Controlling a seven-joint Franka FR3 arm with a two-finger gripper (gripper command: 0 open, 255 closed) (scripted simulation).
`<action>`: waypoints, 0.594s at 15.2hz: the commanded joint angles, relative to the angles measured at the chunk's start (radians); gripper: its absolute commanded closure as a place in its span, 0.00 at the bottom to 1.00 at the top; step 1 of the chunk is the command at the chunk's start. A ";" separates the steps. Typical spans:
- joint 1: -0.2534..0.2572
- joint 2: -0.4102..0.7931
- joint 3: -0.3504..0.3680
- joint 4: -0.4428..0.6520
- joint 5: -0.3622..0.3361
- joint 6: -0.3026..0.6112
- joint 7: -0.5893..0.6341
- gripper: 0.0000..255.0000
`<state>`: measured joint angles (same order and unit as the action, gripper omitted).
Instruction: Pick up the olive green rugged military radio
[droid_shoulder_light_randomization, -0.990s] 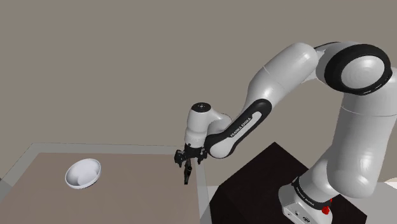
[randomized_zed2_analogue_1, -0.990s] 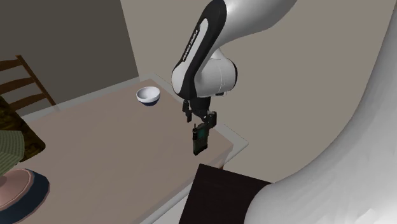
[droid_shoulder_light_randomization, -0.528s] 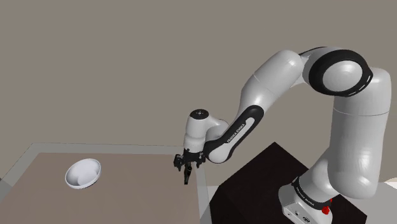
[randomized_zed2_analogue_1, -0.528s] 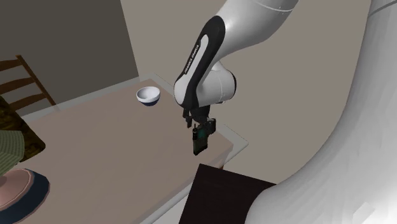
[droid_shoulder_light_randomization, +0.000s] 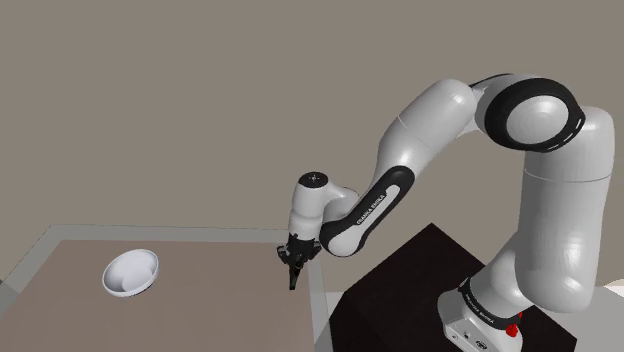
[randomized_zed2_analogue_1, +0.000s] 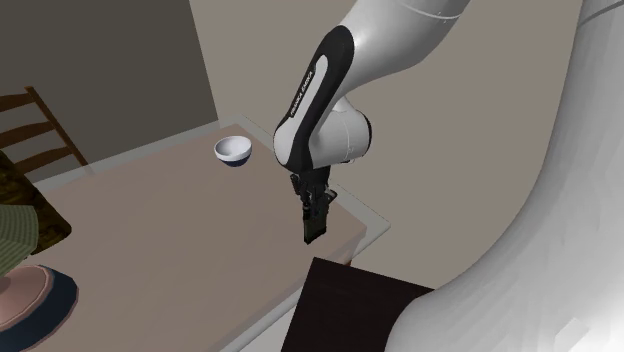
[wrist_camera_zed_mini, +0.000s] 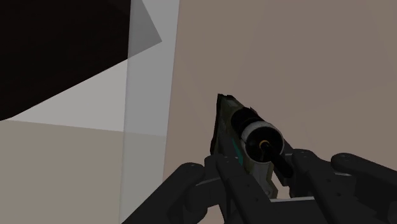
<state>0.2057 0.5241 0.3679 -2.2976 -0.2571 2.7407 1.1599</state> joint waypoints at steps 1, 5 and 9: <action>0.000 0.001 0.000 0.000 0.000 0.000 0.000 1.00; -0.019 -0.039 0.025 -0.010 0.022 -0.030 -0.013 1.00; -0.046 -0.093 0.059 -0.022 0.055 -0.071 -0.033 1.00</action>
<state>0.1654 0.4438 0.4180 -2.3201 -0.2105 2.6830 1.1307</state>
